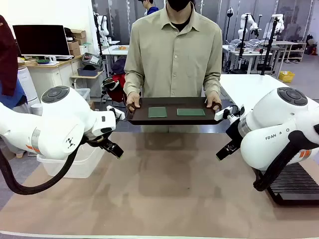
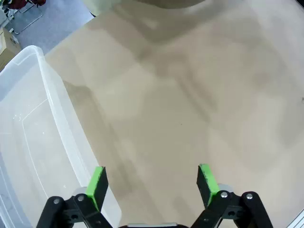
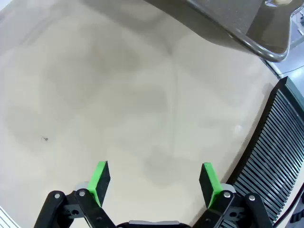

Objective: Sort PCBs into racks and boxes based on the side picked up.
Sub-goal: Pick up the Blank PCB handed by the Human.

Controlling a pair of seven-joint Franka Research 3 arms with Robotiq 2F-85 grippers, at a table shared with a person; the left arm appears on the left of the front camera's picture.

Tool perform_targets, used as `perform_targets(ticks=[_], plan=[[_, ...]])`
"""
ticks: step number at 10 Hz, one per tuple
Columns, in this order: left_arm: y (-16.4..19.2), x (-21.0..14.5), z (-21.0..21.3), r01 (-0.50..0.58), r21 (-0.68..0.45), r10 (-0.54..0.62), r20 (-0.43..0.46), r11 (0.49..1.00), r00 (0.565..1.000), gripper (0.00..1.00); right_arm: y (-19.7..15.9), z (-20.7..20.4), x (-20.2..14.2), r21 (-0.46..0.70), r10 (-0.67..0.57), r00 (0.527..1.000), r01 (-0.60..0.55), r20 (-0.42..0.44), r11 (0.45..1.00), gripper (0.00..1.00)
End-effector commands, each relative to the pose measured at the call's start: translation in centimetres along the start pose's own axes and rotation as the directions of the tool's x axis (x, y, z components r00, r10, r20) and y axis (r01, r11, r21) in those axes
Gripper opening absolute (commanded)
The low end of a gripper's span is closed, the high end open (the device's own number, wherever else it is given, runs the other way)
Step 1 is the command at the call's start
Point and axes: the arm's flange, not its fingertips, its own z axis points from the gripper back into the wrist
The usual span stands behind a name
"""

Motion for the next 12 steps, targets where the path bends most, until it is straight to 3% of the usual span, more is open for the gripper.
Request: perform_targets(ticks=[1, 12], plan=[[0.0, 0.0, -0.01, 0.0, 0.0, 0.0, 0.0, 1.0, 1.0, 1.0, 0.0, 0.0, 0.0, 0.0, 0.0, 1.0, 0.0, 0.0, 1.0, 1.0], [0.0, 0.0, -0.01, 0.0, 0.0, 0.0, 0.0, 1.0, 1.0, 1.0, 0.0, 0.0, 0.0, 0.0, 0.0, 1.0, 0.0, 0.0, 1.0, 1.0]])
